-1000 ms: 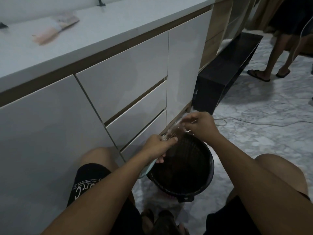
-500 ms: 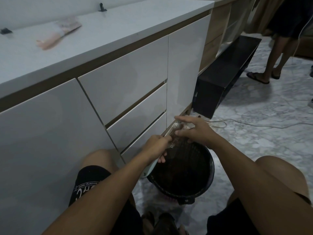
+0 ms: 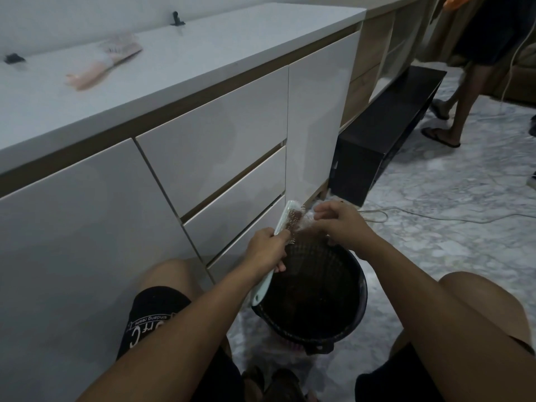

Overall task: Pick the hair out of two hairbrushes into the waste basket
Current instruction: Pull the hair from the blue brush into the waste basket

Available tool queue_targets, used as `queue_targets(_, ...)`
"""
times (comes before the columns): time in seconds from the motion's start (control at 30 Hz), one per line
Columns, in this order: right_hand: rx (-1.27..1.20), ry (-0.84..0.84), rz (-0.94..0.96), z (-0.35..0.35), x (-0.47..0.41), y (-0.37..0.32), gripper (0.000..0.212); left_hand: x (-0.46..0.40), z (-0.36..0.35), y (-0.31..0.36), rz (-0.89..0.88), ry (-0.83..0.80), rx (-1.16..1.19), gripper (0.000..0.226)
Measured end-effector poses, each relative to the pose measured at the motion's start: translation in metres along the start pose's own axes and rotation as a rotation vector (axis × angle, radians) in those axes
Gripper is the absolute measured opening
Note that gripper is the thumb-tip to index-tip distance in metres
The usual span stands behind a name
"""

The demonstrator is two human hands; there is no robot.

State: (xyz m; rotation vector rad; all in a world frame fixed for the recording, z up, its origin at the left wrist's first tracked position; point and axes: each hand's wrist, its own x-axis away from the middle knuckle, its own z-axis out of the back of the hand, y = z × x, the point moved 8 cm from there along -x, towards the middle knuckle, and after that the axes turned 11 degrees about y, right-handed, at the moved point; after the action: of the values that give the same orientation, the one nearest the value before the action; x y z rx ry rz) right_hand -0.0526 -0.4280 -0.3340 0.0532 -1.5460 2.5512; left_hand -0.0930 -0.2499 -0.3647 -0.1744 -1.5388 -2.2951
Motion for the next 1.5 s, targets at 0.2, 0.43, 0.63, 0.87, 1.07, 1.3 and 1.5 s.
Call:
queue_targets(0.2, 0.029, -0.06, 0.091, -0.012, 0.011, -0.005, 0.049, 0.002, -0.011, 0.007, -0.026, -0.032, 0.055, 0.023)
queue_targets(0.43, 0.245, -0.085, 0.202, -0.002, 0.006, -0.012, 0.022, -0.005, 0.008, 0.002, -0.016, 0.098, 0.043, 0.028)
queue_targets(0.63, 0.182, -0.132, 0.189, -0.005, 0.013, -0.019, 0.023, -0.006, 0.003, -0.002, 0.008, 0.081, 0.034, 0.026)
queue_targets(0.87, 0.059, -0.098, 0.161, -0.009, 0.021, -0.024, 0.035, -0.002, -0.011, 0.005, 0.022, 0.016, 0.096, 0.015)
queue_targets(1.07, 0.222, -0.074, 0.264, -0.009, 0.016, -0.022, 0.035, -0.006, -0.016, -0.002, 0.006, 0.016, 0.111, 0.018)
queue_targets(1.3, 0.252, 0.016, 0.196, 0.003, 0.005, -0.014, 0.027, -0.012, -0.003, -0.012, 0.062, 0.044, 0.158, 0.013)
queue_targets(1.5, 0.119, 0.068, 0.178, -0.002, 0.008, -0.014, 0.035, -0.01, -0.014, -0.011, 0.025, -0.024, 0.233, 0.021)
